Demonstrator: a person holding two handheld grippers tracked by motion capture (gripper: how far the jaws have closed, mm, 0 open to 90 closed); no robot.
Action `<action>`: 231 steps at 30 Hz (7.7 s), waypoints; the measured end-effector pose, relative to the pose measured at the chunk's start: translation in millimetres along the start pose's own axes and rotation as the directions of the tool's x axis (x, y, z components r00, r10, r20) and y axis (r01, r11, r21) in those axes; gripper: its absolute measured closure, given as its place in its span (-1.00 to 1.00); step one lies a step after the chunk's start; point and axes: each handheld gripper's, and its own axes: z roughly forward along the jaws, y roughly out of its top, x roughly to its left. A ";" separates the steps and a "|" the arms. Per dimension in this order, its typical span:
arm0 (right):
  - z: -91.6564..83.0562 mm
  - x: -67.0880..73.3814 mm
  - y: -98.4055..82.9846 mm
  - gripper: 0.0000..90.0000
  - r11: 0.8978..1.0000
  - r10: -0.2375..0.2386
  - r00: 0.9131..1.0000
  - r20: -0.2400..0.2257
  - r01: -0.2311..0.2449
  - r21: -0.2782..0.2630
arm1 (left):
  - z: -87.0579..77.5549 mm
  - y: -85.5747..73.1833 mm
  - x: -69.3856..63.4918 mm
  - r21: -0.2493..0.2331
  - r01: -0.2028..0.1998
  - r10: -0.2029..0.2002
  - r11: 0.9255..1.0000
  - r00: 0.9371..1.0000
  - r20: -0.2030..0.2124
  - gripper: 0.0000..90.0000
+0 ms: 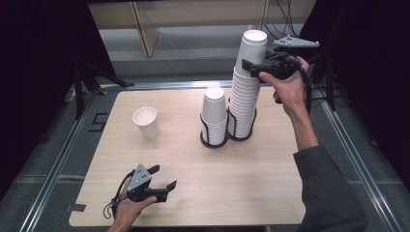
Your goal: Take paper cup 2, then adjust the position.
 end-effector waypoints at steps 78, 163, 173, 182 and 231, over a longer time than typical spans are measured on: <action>-99.7 75.0 -57.8 -0.65 0.996 -0.001 0.990 -0.143 -0.011 -0.085 | 2.7 -0.8 1.5 0.000 0.002 -0.002 1.000 1.000 0.006 -0.68; 9.8 182.0 -215.0 -0.65 0.993 -0.019 0.886 -0.464 0.070 0.094 | 3.7 6.3 -17.9 -0.125 0.016 0.007 0.992 0.983 0.183 -0.68; 14.2 201.3 -219.6 -0.65 0.990 -0.060 0.861 -0.506 0.117 0.081 | 6.5 7.2 -22.8 -0.131 -0.007 0.031 0.991 0.982 0.186 -0.68; 15.6 211.0 -221.2 -0.65 0.989 -0.093 0.849 -0.520 0.138 0.049 | 9.7 7.1 -26.1 -0.136 -0.018 0.045 0.991 0.980 0.196 -0.77; 14.7 226.6 -221.3 -0.70 0.995 -0.007 0.783 -0.621 0.067 0.074 | 9.1 10.4 -31.2 -0.155 -0.067 0.100 0.986 0.971 0.215 -0.86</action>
